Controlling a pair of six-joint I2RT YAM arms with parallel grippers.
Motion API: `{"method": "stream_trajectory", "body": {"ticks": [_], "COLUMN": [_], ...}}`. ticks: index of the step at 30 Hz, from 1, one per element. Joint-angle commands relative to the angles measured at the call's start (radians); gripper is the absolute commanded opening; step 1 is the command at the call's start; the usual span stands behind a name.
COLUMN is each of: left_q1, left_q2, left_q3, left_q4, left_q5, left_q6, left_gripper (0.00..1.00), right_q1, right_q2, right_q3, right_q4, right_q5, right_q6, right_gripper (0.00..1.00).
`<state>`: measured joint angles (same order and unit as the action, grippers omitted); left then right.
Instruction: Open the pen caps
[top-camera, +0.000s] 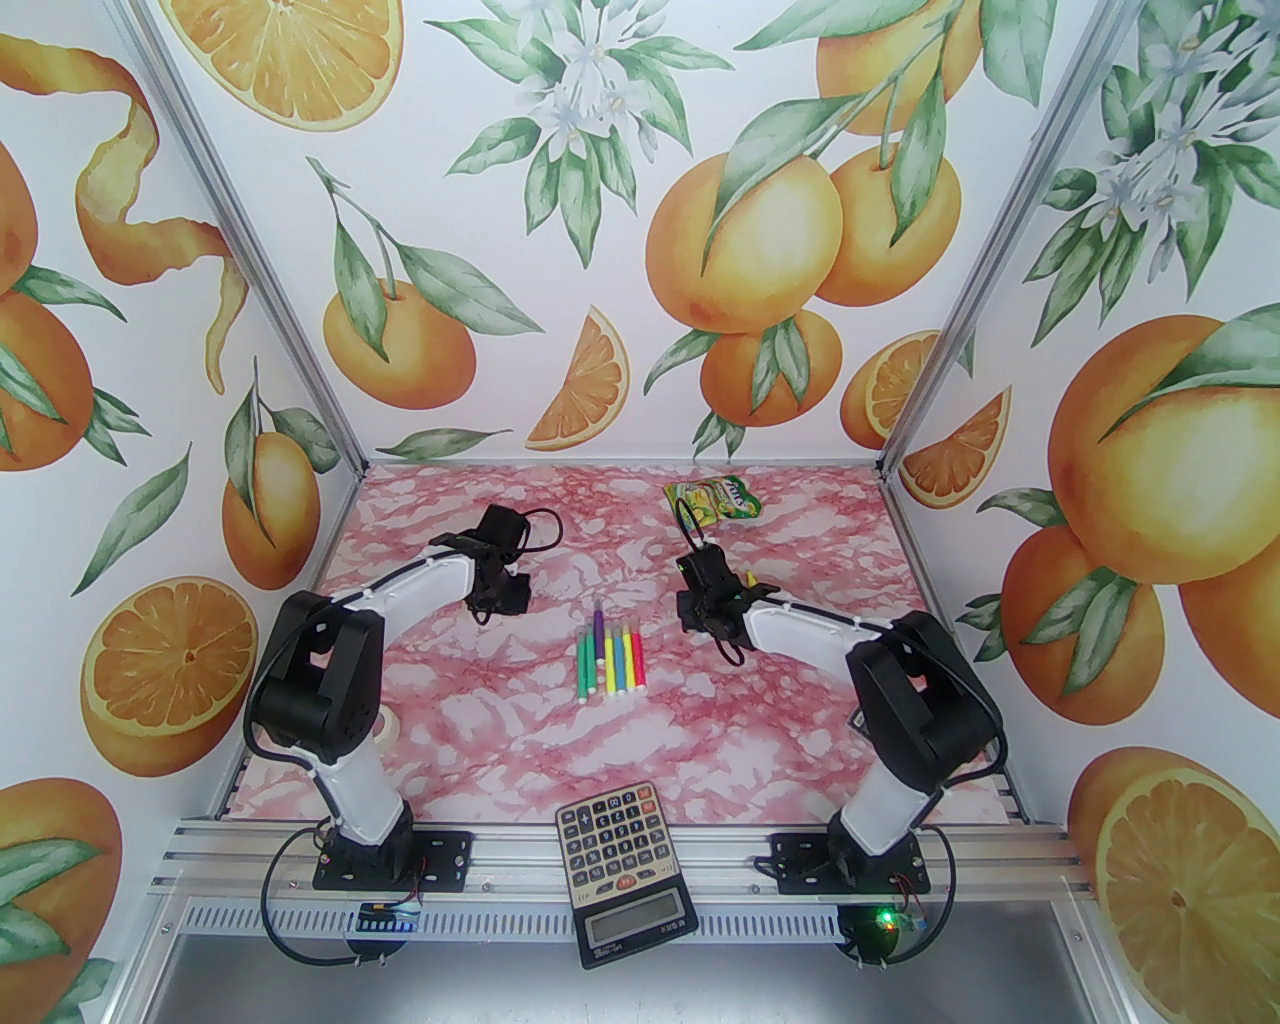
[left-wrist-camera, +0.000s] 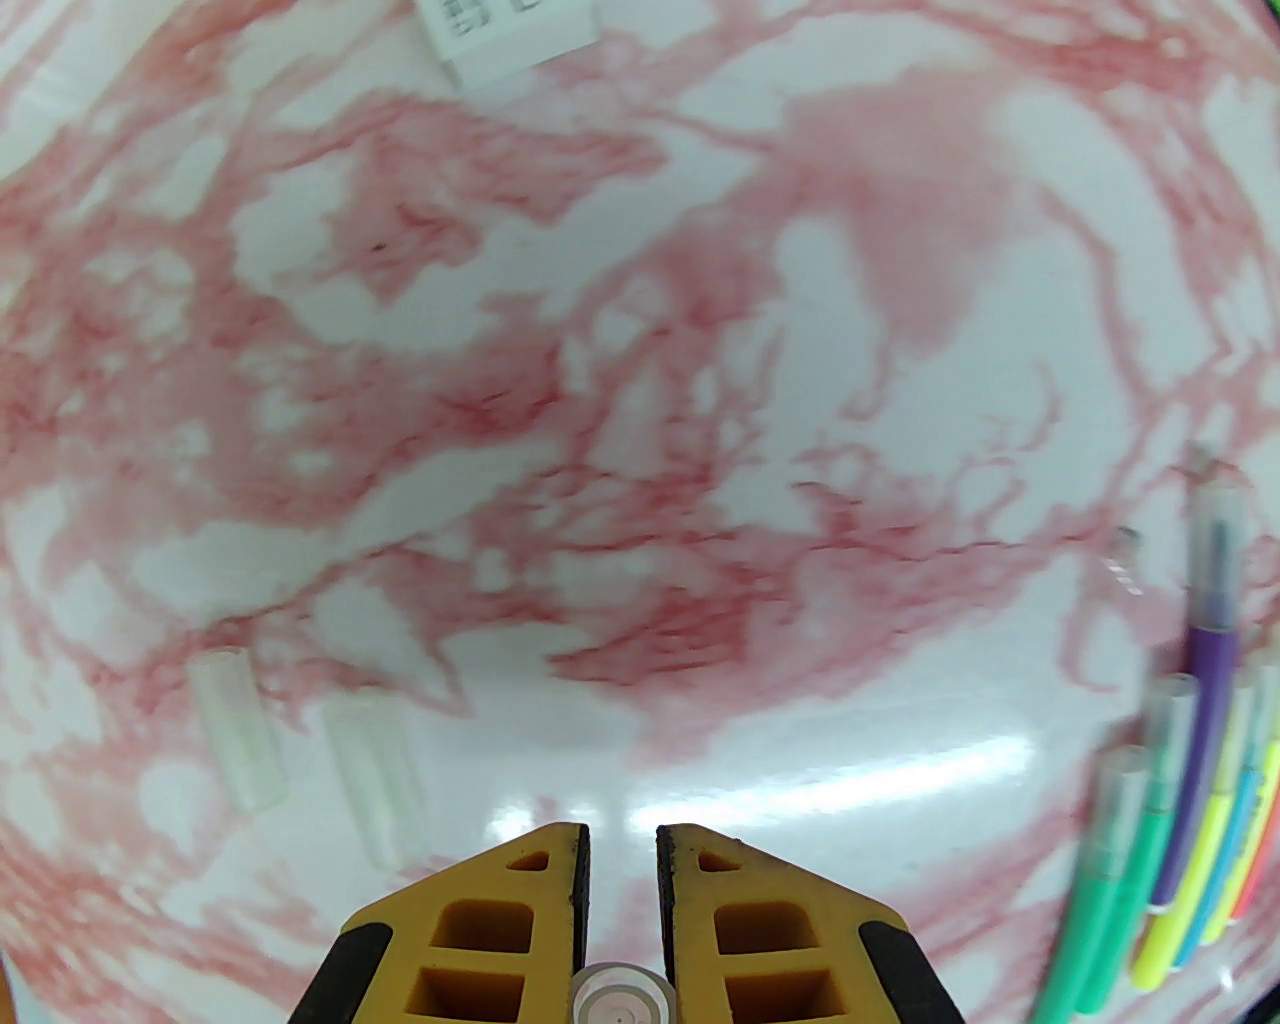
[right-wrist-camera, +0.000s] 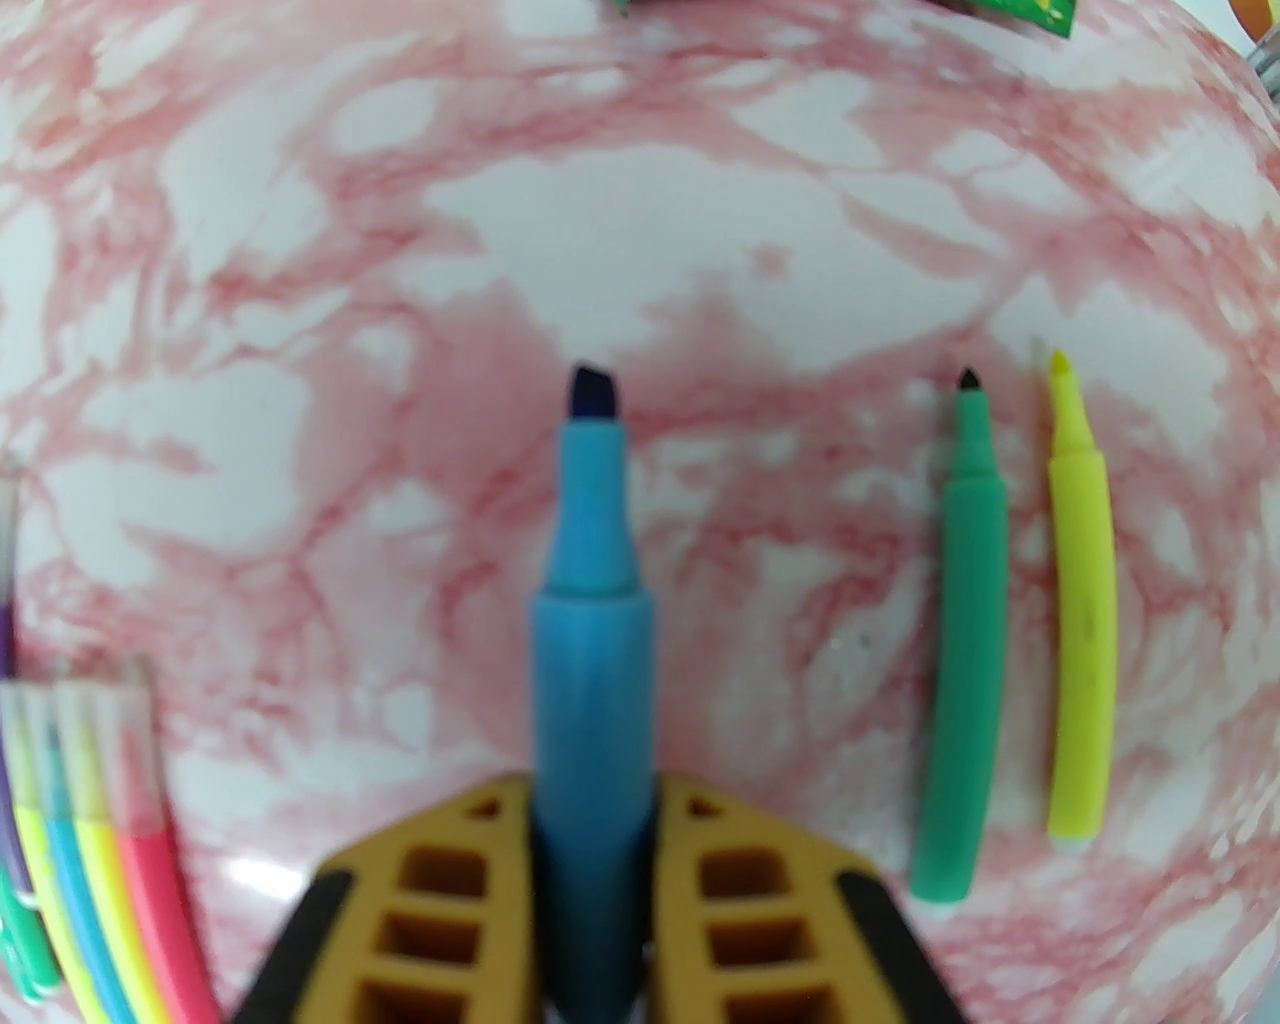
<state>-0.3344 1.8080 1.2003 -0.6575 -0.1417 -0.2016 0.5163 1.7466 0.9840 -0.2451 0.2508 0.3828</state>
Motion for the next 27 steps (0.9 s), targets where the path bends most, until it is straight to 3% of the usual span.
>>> {"method": "stream_trajectory", "body": {"ticks": [1, 18, 27], "left_q1": [-0.003, 0.019, 0.026], "left_q2": [0.025, 0.147, 0.139], "left_q3": [0.036, 0.055, 0.055], "left_q4": [-0.006, 0.01, 0.016], "left_q5": [-0.041, -0.065, -0.026], "left_q6": [0.02, 0.025, 0.027], "left_gripper": [0.0, 0.0, 0.13], "right_q1": [-0.009, -0.075, -0.077], "right_q2": [0.018, 0.084, 0.088], "right_q3": [0.028, 0.049, 0.057], "right_q4": [-0.029, -0.102, -0.119], "right_q5": [0.044, 0.071, 0.074], "right_q6": [0.024, 0.085, 0.081], "right_gripper": [0.07, 0.17, 0.24]}}
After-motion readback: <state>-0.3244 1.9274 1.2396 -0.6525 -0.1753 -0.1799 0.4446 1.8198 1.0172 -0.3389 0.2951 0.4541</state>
